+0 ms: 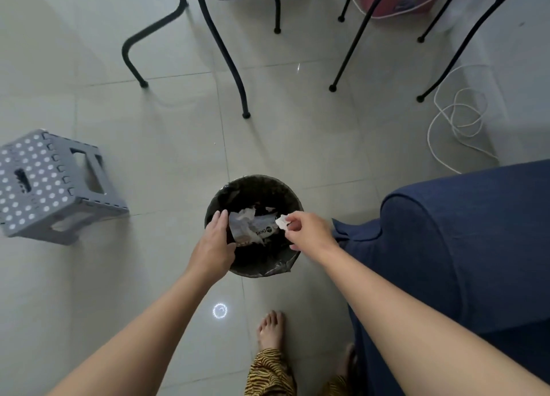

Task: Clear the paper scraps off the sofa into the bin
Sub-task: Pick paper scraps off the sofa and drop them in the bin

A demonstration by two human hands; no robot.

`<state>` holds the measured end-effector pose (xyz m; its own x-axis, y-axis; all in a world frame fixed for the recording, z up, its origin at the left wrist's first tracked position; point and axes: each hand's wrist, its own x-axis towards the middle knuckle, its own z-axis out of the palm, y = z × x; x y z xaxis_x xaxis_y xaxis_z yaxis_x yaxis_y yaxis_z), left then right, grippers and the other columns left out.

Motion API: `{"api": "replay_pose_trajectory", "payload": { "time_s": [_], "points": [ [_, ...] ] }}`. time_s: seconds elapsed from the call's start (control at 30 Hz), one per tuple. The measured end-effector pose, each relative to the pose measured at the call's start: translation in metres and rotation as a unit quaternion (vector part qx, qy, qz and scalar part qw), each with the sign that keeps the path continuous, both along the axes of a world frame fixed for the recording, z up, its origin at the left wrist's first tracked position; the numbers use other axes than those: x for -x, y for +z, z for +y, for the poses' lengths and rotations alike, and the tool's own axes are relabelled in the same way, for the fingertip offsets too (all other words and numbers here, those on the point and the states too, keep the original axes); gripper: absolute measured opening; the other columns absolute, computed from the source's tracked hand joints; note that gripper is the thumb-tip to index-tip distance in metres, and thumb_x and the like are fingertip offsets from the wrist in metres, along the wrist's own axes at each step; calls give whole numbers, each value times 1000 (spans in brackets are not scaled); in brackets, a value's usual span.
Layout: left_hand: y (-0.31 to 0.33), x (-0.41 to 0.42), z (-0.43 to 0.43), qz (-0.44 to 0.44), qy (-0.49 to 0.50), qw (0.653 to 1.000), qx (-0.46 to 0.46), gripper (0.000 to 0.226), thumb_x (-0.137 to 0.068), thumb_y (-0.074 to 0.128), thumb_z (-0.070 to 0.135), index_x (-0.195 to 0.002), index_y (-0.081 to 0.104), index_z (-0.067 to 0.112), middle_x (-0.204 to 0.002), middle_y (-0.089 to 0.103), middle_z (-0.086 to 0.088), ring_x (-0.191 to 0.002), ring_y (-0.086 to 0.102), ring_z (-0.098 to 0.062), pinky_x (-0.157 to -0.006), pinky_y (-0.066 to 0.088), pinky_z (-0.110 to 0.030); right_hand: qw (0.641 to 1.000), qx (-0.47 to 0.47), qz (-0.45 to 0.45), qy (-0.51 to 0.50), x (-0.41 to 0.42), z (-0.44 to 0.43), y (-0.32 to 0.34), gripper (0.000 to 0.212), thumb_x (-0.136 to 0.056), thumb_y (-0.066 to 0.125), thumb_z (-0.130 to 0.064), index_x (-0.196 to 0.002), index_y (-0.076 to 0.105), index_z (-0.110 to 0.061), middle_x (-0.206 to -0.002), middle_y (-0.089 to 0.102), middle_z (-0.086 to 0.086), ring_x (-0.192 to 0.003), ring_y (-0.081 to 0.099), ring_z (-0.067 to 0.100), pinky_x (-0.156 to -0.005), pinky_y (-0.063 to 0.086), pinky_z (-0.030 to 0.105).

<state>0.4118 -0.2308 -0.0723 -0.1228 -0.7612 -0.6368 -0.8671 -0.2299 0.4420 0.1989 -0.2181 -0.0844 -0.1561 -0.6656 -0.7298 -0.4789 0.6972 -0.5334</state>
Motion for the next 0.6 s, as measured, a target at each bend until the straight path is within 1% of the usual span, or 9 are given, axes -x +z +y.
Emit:
{"api": "replay_pose_trajectory", "payload": {
  "time_s": [0.07, 0.1, 0.17, 0.23, 0.27, 0.33, 0.4, 0.47, 0.6],
  "points": [
    [3, -4, -1, 4, 5, 1000, 10, 77, -93, 58, 13, -156, 13, 14, -164, 11, -5, -148, 17, -21, -114, 23, -32, 997, -35, -40, 47, 2, -2, 3, 67, -94, 60, -15, -155, 34, -29, -146, 57, 5, -132, 54, 30, -104, 51, 48],
    [5, -5, -2, 10, 9, 1000, 17, 77, -93, 58, 17, -155, 14, 14, -163, 13, -5, -148, 18, -21, -114, 22, -32, 996, -48, -51, 64, 4, -3, 6, 74, -96, 58, -17, -159, 21, -31, -153, 50, 3, -139, 47, 29, -110, 46, 48],
    [13, -5, -5, 19, 15, 999, 31, 76, -92, 58, 29, -155, 17, 17, -162, 19, -3, -146, 24, -22, -116, 25, -35, 994, -46, -41, 87, 9, -3, 16, 78, -100, 54, -21, -161, 7, -33, -158, 44, 2, -143, 43, 28, -115, 40, 46],
    [26, 0, -9, 28, 12, 998, 48, 75, -90, 52, 45, -154, 18, 25, -161, 24, 2, -142, 32, -22, -113, 33, -42, 995, -19, -24, 90, 15, -3, 34, 79, -101, 53, -29, -161, 2, -34, -160, 41, 4, -143, 43, 29, -116, 37, 46],
    [34, 6, -12, 32, 5, 998, 56, 75, -90, 49, 49, -154, 18, 27, -161, 23, 4, -143, 31, -21, -113, 33, -43, 996, -3, -13, 89, 18, -3, 46, 79, -101, 52, -34, -161, 1, -36, -160, 41, 6, -143, 43, 29, -116, 37, 45],
    [53, 24, -18, 30, -28, 997, 71, 73, -93, 46, 53, -155, 16, 28, -163, 17, 5, -147, 22, -17, -115, 29, -41, 995, 36, 11, 93, 28, -1, 77, 75, -101, 49, -45, -160, 4, -37, -161, 38, 5, -145, 41, 29, -116, 36, 42],
    [76, 48, -26, 26, -64, 994, 86, 73, -93, 43, 59, -155, 15, 32, -164, 11, 5, -149, 12, -15, -117, 23, -42, 990, 91, 30, 101, 42, 3, 112, 72, -101, 45, -54, -161, 9, -35, -166, 29, -1, -151, 30, 23, -119, 28, 39],
    [104, 75, -36, 41, -95, 989, 108, 74, -91, 39, 65, -154, 13, 35, -164, 8, 6, -149, 6, -13, -118, 18, -43, 982, 147, 57, 104, 63, 10, 146, 72, -99, 41, -61, -160, 11, -37, -168, 19, -6, -155, 16, 15, -123, 21, 39],
    [160, 145, -48, 89, -177, 967, 158, 82, -86, 34, 76, -154, 9, 37, -164, 3, 7, -149, 0, -12, -119, 13, -42, 972, 197, 110, 66, 126, 35, 200, 78, -94, 39, -72, -159, 6, -44, -169, 11, -12, -156, 4, 7, -122, 20, 41]
  ]
}}
